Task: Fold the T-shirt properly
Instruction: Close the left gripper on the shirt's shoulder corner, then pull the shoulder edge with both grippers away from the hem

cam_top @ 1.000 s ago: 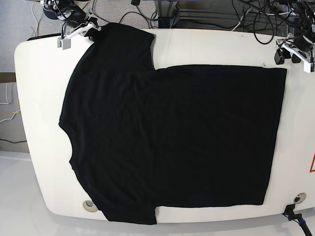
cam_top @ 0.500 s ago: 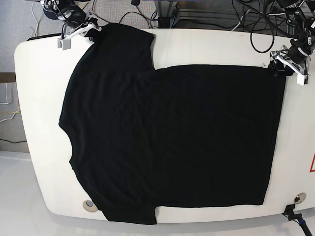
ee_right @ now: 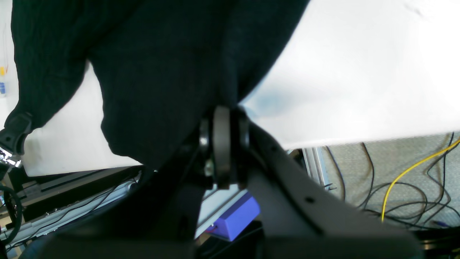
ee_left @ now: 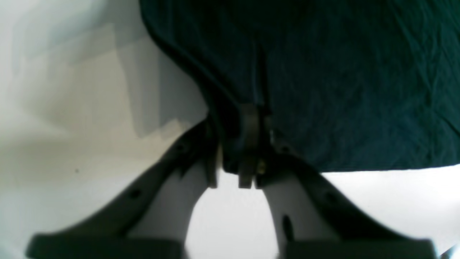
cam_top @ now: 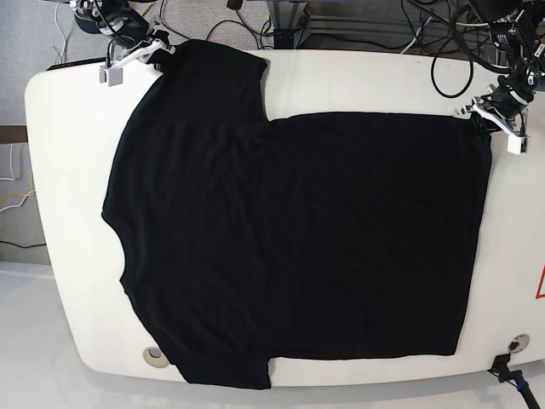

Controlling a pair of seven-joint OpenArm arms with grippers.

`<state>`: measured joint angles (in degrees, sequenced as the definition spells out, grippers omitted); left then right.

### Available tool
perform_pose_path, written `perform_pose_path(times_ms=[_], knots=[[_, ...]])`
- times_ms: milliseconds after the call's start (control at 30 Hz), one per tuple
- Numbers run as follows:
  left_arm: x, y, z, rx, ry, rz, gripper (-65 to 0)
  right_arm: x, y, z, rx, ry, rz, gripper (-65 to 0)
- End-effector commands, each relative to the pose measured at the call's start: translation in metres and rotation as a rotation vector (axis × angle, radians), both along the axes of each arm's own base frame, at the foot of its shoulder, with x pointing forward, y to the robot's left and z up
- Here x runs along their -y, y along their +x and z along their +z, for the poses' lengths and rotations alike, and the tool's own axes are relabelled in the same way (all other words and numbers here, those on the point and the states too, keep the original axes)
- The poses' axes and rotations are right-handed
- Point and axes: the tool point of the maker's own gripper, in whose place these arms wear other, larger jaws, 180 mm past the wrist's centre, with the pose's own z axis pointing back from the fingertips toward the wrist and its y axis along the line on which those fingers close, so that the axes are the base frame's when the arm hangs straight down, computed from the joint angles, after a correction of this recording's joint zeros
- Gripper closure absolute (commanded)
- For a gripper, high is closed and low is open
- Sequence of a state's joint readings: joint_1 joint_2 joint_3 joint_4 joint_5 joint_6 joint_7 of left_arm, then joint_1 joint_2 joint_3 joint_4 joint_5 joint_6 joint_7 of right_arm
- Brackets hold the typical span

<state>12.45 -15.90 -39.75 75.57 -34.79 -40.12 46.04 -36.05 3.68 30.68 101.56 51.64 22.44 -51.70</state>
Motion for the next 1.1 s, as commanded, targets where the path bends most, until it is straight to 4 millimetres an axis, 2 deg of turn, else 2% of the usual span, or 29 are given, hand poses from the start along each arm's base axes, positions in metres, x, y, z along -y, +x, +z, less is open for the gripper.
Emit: perform_pose_path(times_ms=[0,167,300,400,467,567,667,733,900,967,1067], knots=[[-0.006,-0.005,-0.001,-0.038,0.033,-0.013,0.0,0.002,0.003,0.007,0.025,-0.003,0.004,0.0],[-0.008,-0.006,0.002,-0.036,0.044,-0.017,0.0,0.002,0.006,0.01,0.037,-0.005,0.007,0.0],[-0.005,-0.012,0.018,-0.017,0.104,-0.06,0.0,-0.003,0.01,0.032,0.089,-0.036,0.037,0.0],[0.002,-0.028,0.025,-0.028,0.147,-0.105,0.0,-0.007,0.008,0.044,0.113,-0.028,0.046,0.0],[0.01,-0.041,0.025,-0.057,0.157,-0.121,0.0,-0.01,-0.002,0.046,0.102,0.022,0.028,0.0],[0.003,-0.066,0.028,-0.128,0.2,-0.129,0.0,-0.011,-0.017,0.049,0.08,0.068,0.015,0.0],[0.0,-0.08,0.035,-0.152,0.233,-0.129,0.0,-0.012,-0.031,0.056,0.063,0.119,0.007,0.0],[-0.001,-0.084,0.044,-0.147,0.265,-0.139,0.0,-0.012,-0.032,0.068,0.081,0.163,0.002,0.0],[0.012,-0.067,0.067,-0.048,0.25,-0.165,0.0,-0.002,-0.002,0.095,0.13,0.307,-0.069,0.0],[0.019,-0.047,0.078,0.026,0.214,-0.164,0.0,0.001,0.01,0.097,0.148,0.301,-0.065,0.0],[0.019,-0.023,0.086,0.041,0.212,-0.168,0.0,0.001,0.031,0.106,0.208,0.303,-0.049,0.0]])
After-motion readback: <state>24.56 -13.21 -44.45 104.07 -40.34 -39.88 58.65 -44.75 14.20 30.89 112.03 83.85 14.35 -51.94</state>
